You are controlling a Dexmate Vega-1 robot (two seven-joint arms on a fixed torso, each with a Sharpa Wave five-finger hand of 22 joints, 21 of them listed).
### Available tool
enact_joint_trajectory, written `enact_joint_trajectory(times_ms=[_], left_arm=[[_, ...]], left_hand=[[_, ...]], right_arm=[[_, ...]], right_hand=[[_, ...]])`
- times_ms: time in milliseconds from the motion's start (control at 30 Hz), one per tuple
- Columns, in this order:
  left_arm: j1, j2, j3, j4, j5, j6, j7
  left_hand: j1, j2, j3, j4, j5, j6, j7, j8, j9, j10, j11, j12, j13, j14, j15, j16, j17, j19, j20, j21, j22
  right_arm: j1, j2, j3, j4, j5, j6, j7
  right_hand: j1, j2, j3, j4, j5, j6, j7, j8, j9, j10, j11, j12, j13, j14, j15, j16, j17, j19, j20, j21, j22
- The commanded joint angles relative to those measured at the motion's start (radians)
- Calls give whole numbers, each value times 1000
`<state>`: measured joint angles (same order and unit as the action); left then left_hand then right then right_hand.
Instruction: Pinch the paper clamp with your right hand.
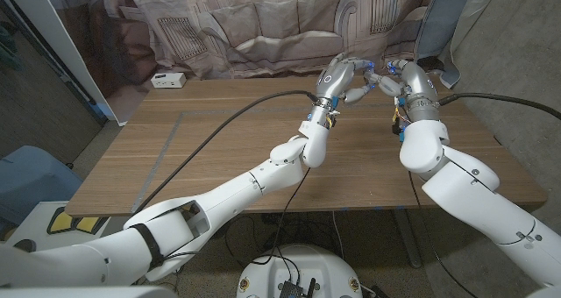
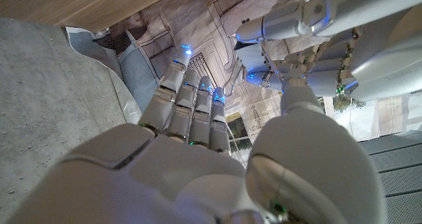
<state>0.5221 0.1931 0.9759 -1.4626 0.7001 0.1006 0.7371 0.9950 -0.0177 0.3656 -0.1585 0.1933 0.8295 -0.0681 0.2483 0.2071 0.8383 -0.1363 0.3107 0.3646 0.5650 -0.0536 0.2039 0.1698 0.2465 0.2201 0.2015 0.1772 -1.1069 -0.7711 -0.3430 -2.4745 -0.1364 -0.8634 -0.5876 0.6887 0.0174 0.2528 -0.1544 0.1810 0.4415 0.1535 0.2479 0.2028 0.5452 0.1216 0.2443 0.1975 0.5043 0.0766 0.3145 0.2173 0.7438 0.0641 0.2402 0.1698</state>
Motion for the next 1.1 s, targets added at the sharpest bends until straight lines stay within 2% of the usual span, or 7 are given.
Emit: enact_joint_trajectory(times_ms=[33, 467, 767, 1100], left_arm=[[-5, -6, 4, 10, 3, 1, 2], [-14, -17, 10, 29, 4, 0, 15], [-21, -25, 15, 44, 1, -5, 21], [-25, -32, 22, 52, 5, 5, 26]], left_hand=[[26, 43, -2, 4, 5, 53, -48, 3, 4, 92, -81, -2, 2, 10, -68, 5, 4, 8, -3, -1, 3], [25, 48, -4, 6, 5, 52, -48, 2, 4, 93, -82, -4, 5, 19, -63, 8, 6, 11, -3, 0, 3], [25, 54, -3, 7, 7, 56, -47, 1, 4, 98, -82, -5, 7, 32, -62, 13, 7, 13, -3, 0, 3], [25, 50, -5, 4, 7, 58, -46, 0, 4, 97, -81, -10, 10, 38, -60, 12, 6, 14, -2, 0, 3]], right_arm=[[9, 14, -9, 14, -10, 4, -12], [14, 24, -10, 14, -11, -16, -12], [17, 24, -5, 10, -3, -36, -5], [16, 21, 6, 12, 15, -31, 2]], right_hand=[[9, -1, 2, 4, -1, 15, 2, 7, 1, 15, -1, 4, 3, 11, -5, 8, 6, 15, -4, 6, 6], [13, 5, 2, 7, -2, 31, -7, 10, 2, 30, -5, 5, 3, 23, -6, 13, 9, 21, -7, 4, 6], [10, 7, -2, 11, -2, 48, -9, 14, 2, 49, 4, 9, 3, 25, -5, 14, 12, 20, -5, 0, 6], [14, 14, -3, 12, 0, 89, -14, 26, 3, 92, -8, 18, 4, 28, -11, 16, 17, 20, -6, -6, 7]])
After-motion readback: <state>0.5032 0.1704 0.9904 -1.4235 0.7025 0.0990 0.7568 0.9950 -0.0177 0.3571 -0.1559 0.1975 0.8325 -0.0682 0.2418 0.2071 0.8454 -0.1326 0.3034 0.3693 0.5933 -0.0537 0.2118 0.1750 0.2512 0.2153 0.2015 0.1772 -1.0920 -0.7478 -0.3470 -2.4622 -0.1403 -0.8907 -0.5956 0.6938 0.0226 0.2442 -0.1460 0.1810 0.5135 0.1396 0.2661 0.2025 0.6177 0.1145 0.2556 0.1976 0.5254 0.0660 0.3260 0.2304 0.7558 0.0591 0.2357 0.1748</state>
